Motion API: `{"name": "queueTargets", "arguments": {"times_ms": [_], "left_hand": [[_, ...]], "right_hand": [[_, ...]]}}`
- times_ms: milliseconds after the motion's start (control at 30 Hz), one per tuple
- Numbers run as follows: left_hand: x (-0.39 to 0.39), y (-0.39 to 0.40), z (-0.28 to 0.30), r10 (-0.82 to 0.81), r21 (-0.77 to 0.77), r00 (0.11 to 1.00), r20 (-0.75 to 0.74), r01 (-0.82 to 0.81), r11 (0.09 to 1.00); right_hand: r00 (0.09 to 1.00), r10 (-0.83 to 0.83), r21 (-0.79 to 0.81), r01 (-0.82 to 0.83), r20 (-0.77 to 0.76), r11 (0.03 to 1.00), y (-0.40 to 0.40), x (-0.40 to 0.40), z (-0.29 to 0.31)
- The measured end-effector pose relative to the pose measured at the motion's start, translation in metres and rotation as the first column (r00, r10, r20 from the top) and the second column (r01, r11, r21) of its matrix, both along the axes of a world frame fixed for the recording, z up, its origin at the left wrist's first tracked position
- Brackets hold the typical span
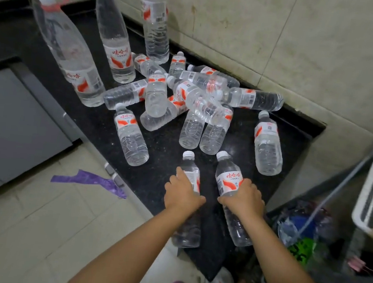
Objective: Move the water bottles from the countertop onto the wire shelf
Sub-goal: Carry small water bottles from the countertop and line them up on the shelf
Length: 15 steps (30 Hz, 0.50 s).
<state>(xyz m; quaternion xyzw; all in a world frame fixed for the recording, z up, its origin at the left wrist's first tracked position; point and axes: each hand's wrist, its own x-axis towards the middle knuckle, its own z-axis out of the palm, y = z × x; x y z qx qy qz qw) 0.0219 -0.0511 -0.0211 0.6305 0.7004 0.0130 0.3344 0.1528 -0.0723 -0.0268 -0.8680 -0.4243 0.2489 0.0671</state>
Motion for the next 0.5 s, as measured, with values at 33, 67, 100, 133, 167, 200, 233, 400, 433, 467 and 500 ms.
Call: {"name": "queueTargets", "arguments": {"times_ms": [33, 67, 100, 133, 167, 200, 233, 400, 433, 467, 500], "left_hand": [[-0.005, 0.003, 0.0, -0.068, -0.01, 0.998, -0.006, 0.068, 0.998], [-0.01, 0.005, 0.0, -0.163, -0.012, 0.986, -0.033, 0.163, 0.987], [-0.015, 0.005, 0.0, -0.265, -0.016, 0.961, -0.079, 0.264, 0.964], [-0.02, 0.005, 0.0, -0.336, -0.017, 0.933, -0.133, 0.336, 0.942], [-0.024, 0.004, -0.003, -0.366, -0.013, 0.911, -0.187, 0.371, 0.929], [-0.027, 0.003, -0.006, -0.358, 0.006, 0.904, -0.232, 0.37, 0.929], [-0.03, 0.002, -0.008, -0.323, 0.029, 0.91, -0.261, 0.341, 0.94], [-0.028, 0.002, -0.017, -0.18, 0.106, 0.94, -0.291, 0.219, 0.97], [-0.028, 0.003, -0.016, -0.181, 0.123, 0.943, -0.279, 0.222, 0.967], [-0.029, 0.004, -0.016, -0.194, 0.148, 0.943, -0.27, 0.24, 0.96], [-0.03, 0.004, -0.013, -0.211, 0.179, 0.941, -0.263, 0.262, 0.948]], "right_hand": [[1.0, 0.003, 0.001, -0.003, 0.007, 1.0, -0.001, 0.0, 0.0], [1.0, 0.011, -0.001, -0.01, 0.019, 1.0, -0.003, 0.0, -0.001], [0.999, 0.022, -0.008, -0.022, 0.037, 1.0, -0.005, 0.0, -0.001], [0.998, 0.033, -0.017, -0.032, 0.057, 0.999, -0.009, 0.0, -0.002], [0.996, 0.042, -0.026, -0.04, 0.075, 0.999, -0.012, 0.001, -0.003], [0.995, 0.049, -0.033, -0.046, 0.091, 0.998, -0.015, 0.001, -0.004], [0.993, 0.056, -0.04, -0.052, 0.105, 0.998, -0.018, 0.0, -0.004], [0.989, 0.027, -0.015, -0.025, 0.149, 1.0, -0.02, -0.004, -0.002], [0.99, 0.019, 0.004, -0.019, 0.143, 1.0, -0.019, -0.005, 0.0], [0.991, 0.012, 0.02, -0.015, 0.133, 1.0, -0.019, -0.005, 0.003], [0.993, 0.0, 0.036, -0.005, 0.118, 0.999, -0.02, -0.005, 0.005]]}}
